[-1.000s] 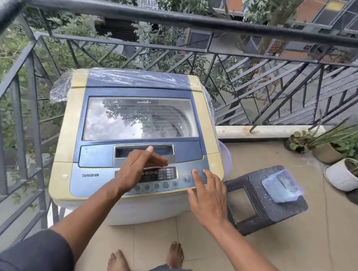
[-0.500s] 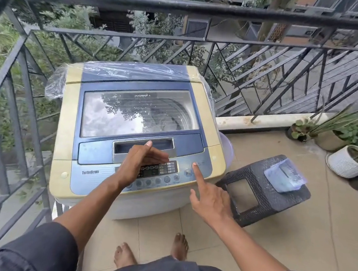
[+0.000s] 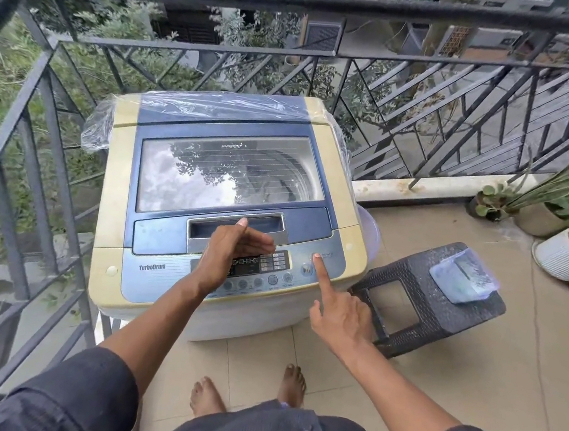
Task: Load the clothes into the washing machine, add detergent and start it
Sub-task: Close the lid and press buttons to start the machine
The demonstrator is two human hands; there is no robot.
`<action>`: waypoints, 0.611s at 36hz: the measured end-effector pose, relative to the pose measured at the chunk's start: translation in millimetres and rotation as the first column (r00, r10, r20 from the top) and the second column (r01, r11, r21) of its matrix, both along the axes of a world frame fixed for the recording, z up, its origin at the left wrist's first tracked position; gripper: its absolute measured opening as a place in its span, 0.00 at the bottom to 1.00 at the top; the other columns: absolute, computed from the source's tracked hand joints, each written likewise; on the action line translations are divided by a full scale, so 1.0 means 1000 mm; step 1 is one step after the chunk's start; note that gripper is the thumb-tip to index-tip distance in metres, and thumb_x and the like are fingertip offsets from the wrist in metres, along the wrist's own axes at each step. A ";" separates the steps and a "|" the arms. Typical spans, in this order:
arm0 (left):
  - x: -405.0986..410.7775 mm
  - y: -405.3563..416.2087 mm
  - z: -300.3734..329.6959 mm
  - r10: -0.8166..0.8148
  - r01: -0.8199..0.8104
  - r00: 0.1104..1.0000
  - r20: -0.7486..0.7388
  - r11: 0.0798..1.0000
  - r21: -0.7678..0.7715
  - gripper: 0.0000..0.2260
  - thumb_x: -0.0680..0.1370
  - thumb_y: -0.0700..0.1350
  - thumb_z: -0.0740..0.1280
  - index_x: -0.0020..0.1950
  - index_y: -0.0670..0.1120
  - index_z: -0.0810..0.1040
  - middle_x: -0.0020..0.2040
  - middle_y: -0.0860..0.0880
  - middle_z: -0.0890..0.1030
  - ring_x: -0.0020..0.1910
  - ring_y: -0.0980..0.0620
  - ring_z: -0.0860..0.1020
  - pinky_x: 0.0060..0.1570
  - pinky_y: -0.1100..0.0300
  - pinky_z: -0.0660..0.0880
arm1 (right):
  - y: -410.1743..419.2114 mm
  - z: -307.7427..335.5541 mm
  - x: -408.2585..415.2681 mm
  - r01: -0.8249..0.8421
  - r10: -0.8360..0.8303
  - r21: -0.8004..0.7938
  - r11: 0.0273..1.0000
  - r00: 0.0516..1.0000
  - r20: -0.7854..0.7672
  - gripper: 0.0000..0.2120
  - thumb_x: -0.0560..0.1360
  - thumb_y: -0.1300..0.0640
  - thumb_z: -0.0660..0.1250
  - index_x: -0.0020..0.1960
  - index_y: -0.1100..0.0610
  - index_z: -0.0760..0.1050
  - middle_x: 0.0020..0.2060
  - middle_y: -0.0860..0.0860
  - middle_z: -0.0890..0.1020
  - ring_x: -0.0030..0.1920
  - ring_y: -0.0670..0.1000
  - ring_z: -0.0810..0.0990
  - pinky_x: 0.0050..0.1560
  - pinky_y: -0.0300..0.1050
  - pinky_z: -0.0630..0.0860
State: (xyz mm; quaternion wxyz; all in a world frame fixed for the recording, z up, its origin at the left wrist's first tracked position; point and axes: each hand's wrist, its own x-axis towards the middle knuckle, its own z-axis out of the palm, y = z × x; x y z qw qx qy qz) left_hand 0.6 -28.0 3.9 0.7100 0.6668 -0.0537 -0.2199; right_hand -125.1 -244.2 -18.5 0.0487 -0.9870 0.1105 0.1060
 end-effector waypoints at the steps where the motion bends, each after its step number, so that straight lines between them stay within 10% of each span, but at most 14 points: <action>1: 0.000 0.000 0.000 -0.005 0.005 1.000 -0.002 1.000 0.000 0.32 0.84 0.58 0.52 0.55 0.34 0.86 0.50 0.37 0.88 0.54 0.40 0.88 0.59 0.54 0.83 | 0.000 0.001 0.001 -0.002 0.002 -0.025 1.000 1.000 0.000 0.45 0.79 0.51 0.60 0.81 0.38 0.30 0.40 0.56 0.84 0.41 0.60 0.84 0.39 0.50 0.75; 22: -0.001 0.004 0.000 -0.038 0.038 0.999 0.025 0.999 0.000 0.31 0.84 0.57 0.52 0.56 0.33 0.86 0.52 0.37 0.88 0.54 0.40 0.88 0.57 0.57 0.83 | 0.010 0.019 0.004 -0.029 0.018 -0.111 0.993 0.995 -0.095 0.43 0.80 0.54 0.58 0.84 0.47 0.33 0.34 0.52 0.74 0.34 0.56 0.77 0.35 0.46 0.72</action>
